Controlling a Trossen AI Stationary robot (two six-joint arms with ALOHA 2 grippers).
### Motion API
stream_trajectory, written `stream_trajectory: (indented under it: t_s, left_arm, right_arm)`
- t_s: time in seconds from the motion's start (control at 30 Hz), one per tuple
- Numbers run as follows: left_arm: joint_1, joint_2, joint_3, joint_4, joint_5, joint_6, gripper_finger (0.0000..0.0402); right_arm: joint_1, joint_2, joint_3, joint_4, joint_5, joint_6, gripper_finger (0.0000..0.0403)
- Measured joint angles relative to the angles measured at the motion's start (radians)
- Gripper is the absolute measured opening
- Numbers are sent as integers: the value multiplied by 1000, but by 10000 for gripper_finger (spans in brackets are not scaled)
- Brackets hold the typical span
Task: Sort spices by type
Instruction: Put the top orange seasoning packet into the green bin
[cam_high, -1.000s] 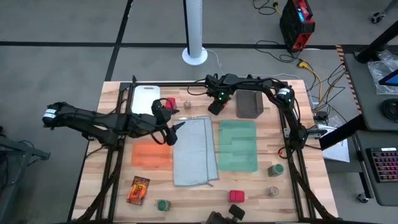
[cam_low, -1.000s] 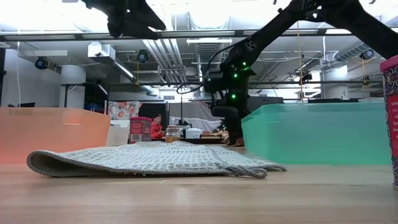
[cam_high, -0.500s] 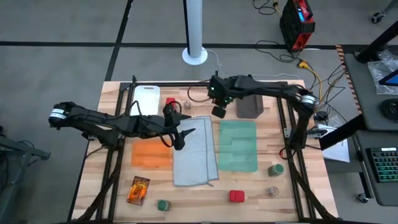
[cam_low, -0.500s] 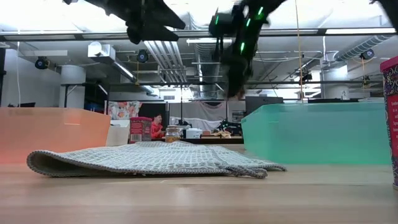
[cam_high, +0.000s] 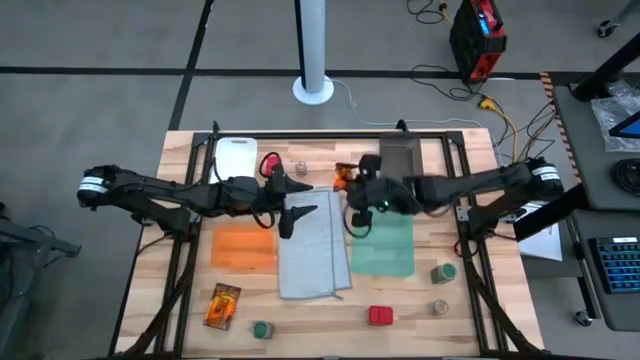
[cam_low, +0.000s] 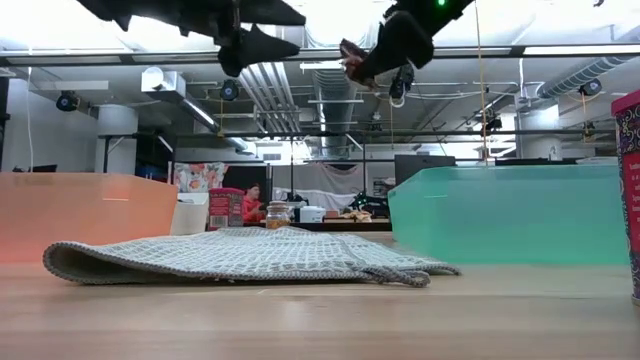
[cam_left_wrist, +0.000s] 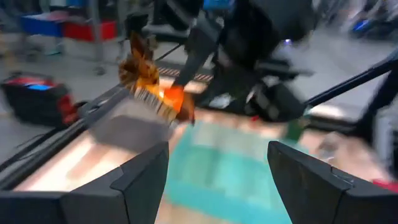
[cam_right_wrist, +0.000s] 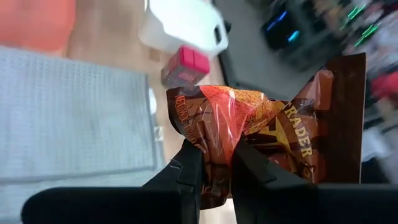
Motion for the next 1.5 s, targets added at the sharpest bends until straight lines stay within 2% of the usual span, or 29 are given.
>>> stream_trajectory:
  t_s: [0.13, 0.23, 0.33, 0.73, 1.0, 1.17, 1.3, 1.5]
  left_arm:
    - [24, 20, -13, 59, 10, -42, 259]
    - [30, 52, -14, 98, 11, -58, 259]
    - [33, 86, -11, 150, 11, -58, 259]
    - [95, 174, 65, 162, 32, -39, 259]
    - [138, 217, 66, 192, 34, -43, 259]
    - [152, 250, 66, 244, 96, -9, 256]
    - [152, 256, 66, 255, 105, 9, 219]
    - [152, 254, 66, 254, 108, 36, 81]
  right_arm:
    - [41, 19, -30, 146, 117, -83, 47]
    - [50, 49, -27, 185, 168, -125, 45]
    - [51, 74, -15, 222, 173, -148, 48]
    - [51, 112, -9, 247, 188, -174, 49]
    - [51, 112, -9, 249, 177, -186, 48]
    - [51, 122, -9, 248, 176, -196, 48]
    - [52, 129, -9, 254, 177, -205, 46]
    - [51, 133, -9, 253, 181, -212, 62]
